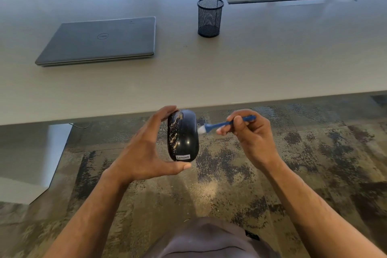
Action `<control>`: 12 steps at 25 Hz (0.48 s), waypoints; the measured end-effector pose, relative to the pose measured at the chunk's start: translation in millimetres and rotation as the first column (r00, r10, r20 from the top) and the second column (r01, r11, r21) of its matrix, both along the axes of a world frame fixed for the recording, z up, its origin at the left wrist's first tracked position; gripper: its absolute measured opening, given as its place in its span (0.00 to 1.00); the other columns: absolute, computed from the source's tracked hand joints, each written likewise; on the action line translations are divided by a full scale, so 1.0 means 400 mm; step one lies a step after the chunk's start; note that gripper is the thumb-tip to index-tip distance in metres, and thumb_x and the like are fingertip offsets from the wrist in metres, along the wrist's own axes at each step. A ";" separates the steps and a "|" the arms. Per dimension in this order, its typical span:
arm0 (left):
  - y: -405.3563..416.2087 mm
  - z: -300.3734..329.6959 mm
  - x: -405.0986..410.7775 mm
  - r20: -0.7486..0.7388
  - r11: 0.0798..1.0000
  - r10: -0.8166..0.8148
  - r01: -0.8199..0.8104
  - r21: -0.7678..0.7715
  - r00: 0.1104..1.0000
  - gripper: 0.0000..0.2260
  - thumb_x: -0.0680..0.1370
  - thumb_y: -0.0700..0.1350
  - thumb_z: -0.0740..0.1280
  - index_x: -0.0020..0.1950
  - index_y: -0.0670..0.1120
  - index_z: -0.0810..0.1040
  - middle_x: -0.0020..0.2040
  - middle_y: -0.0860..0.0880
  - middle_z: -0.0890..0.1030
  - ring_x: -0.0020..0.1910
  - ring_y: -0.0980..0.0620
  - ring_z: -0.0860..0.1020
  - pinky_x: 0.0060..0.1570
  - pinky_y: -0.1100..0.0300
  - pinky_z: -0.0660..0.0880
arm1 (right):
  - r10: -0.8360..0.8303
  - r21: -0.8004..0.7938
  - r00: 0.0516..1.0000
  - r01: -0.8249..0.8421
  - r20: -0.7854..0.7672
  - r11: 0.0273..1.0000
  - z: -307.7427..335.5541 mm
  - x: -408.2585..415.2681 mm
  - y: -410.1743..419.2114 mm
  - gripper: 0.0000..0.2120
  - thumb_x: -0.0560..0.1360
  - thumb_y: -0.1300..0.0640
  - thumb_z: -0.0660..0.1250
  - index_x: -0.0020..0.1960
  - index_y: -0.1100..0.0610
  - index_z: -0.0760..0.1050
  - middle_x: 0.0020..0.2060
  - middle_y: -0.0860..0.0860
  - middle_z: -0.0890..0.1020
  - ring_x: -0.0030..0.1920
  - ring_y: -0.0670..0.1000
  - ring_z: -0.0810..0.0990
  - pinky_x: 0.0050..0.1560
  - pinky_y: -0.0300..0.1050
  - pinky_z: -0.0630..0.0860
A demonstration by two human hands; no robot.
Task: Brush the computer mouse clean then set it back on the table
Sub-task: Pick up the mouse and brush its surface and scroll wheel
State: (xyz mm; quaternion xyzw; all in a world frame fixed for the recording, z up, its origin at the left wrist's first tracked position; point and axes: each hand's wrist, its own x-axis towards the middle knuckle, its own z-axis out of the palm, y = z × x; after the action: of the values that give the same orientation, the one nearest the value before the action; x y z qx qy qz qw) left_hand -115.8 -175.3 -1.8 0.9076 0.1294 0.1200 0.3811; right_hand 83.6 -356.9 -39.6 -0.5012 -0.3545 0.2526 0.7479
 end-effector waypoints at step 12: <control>-0.020 -0.009 -0.017 0.017 0.999 -0.029 0.030 -0.018 0.999 0.51 0.60 0.65 0.78 0.75 0.65 0.52 0.74 0.54 0.65 0.72 0.54 0.66 0.71 0.51 0.62 | -0.060 -0.044 0.984 0.068 0.165 0.997 0.024 -0.049 -0.041 0.08 0.78 0.63 0.63 0.55 0.59 0.78 0.42 0.47 0.88 0.46 0.49 0.88 0.52 0.47 0.83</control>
State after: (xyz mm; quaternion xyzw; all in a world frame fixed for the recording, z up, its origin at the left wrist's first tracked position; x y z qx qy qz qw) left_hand -122.8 -183.2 -5.6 0.9048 0.1139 0.1207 0.3922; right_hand 63.9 -373.3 -30.1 -0.5498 -0.3919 0.1951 0.7114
